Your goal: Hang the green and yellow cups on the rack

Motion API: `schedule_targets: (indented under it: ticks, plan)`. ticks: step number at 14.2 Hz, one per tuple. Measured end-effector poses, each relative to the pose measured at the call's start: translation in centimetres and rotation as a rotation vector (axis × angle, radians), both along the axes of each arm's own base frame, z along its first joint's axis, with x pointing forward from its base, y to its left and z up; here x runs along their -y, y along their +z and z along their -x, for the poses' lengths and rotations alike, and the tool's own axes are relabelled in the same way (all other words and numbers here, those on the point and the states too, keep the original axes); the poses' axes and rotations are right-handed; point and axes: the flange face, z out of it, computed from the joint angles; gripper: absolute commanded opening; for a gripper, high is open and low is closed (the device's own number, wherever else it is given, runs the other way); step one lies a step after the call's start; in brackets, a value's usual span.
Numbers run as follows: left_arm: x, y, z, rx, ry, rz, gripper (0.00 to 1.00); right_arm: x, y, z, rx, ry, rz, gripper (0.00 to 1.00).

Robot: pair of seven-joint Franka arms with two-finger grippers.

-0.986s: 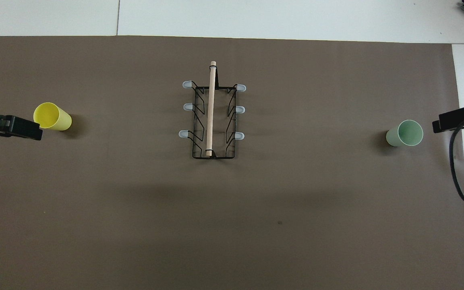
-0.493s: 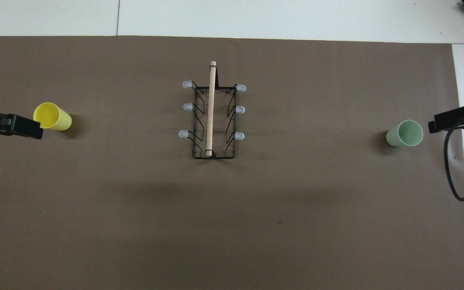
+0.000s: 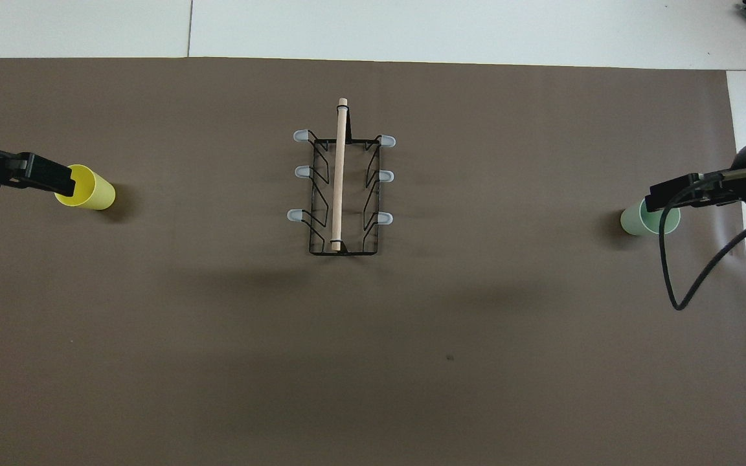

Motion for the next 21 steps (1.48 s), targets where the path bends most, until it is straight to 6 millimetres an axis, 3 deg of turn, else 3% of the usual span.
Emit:
schedule_targets:
  ticks: [3,7,10,13,15,21]
  plan:
    - [-0.1,-1.8,-2.8,-0.011,0.005,-0.003,1.00,-1.3,-2.4,-0.4,-0.002,0.038,0.058,1.00]
    - [-2.3,-4.6,-6.5,-0.021,0.047,-0.021,1.00,-2.4,-6.5,-0.8,-0.027,0.088,0.137,1.00]
    - [-2.9,-7.0,-8.5,-0.027,0.063,-0.029,1.00,-4.7,-9.7,-1.4,-0.078,0.171,0.237,1.00]
    - [-7.0,-9.4,-9.8,-0.048,0.163,0.001,1.00,-5.3,-12.2,-1.7,-0.130,0.301,0.298,1.00]
    - [-10.2,-11.7,-10.4,-0.074,0.292,0.042,1.00,-4.9,-13.0,-1.4,-0.182,0.453,0.352,1.00]
    - [-13.4,-17.5,-11.6,-0.141,0.565,0.022,1.00,-4.6,-12.8,-0.4,-0.383,0.965,0.536,1.00]
